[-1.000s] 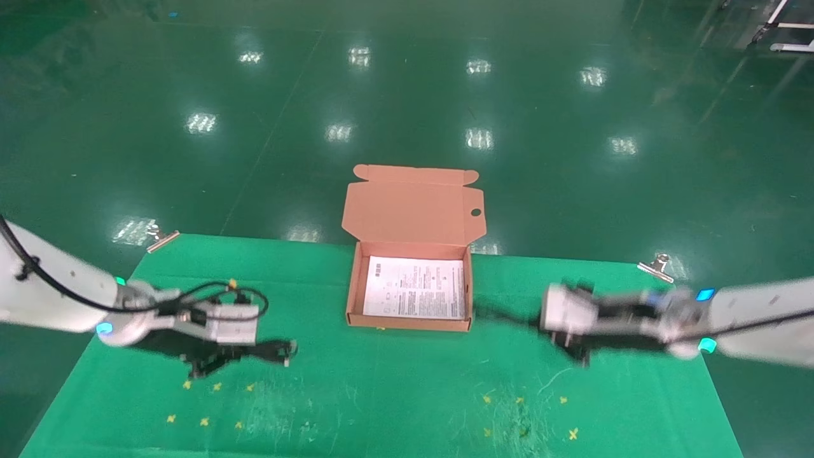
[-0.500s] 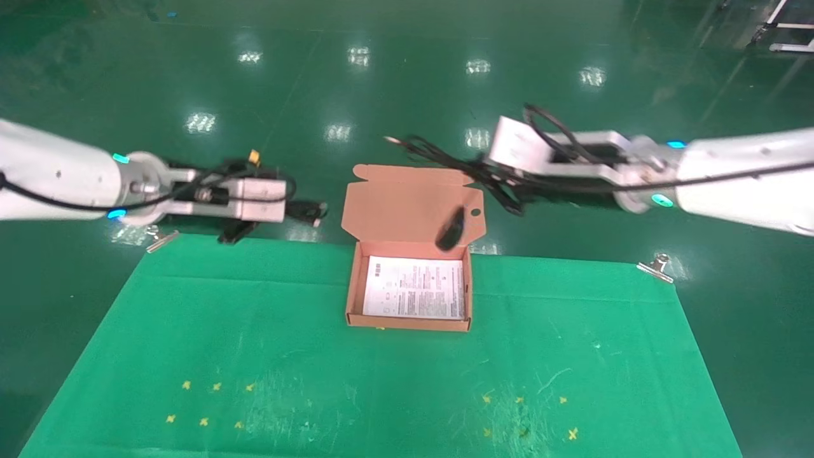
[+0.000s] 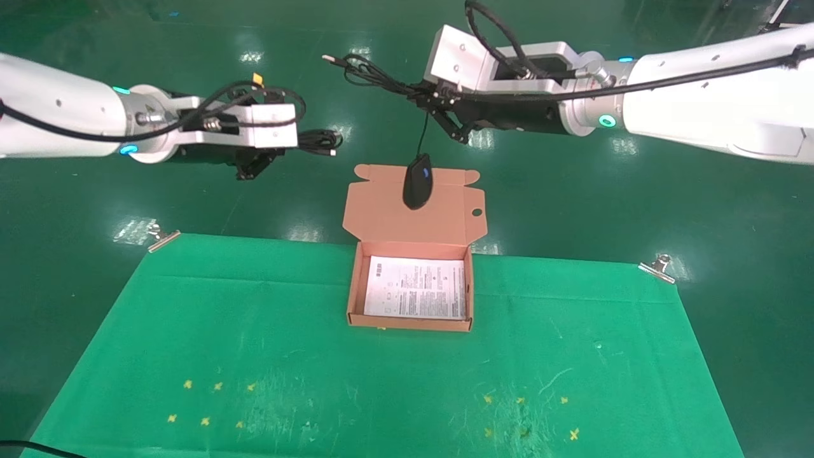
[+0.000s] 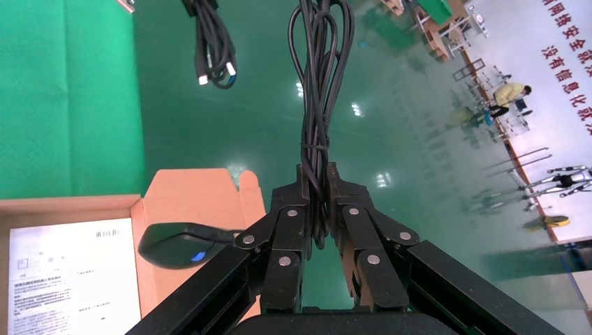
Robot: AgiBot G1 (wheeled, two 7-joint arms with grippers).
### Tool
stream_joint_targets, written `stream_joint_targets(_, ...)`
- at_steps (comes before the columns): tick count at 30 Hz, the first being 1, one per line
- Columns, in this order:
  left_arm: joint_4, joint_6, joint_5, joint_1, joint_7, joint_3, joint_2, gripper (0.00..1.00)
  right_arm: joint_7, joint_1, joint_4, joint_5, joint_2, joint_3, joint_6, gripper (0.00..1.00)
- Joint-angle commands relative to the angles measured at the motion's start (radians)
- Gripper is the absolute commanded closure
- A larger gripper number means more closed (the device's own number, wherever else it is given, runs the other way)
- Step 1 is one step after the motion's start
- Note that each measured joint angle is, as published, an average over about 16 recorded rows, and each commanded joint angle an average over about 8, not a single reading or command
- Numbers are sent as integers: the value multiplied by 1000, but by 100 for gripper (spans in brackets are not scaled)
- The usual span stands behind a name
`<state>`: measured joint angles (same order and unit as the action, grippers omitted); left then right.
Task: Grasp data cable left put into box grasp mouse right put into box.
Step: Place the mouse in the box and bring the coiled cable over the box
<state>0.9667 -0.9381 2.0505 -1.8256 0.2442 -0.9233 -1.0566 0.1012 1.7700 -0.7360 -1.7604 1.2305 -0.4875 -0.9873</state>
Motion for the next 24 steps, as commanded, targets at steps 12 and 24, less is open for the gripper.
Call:
stream_joint_targets(12, -10, 11, 6, -6, -3, 2, -3, 100, 12, 14, 27, 3, 10, 0, 1, 100)
stream_joint_targets(24, 21, -37, 71, 34, 52, -35, 15, 100, -23, -29, 52, -6, 69, -21, 12, 100)
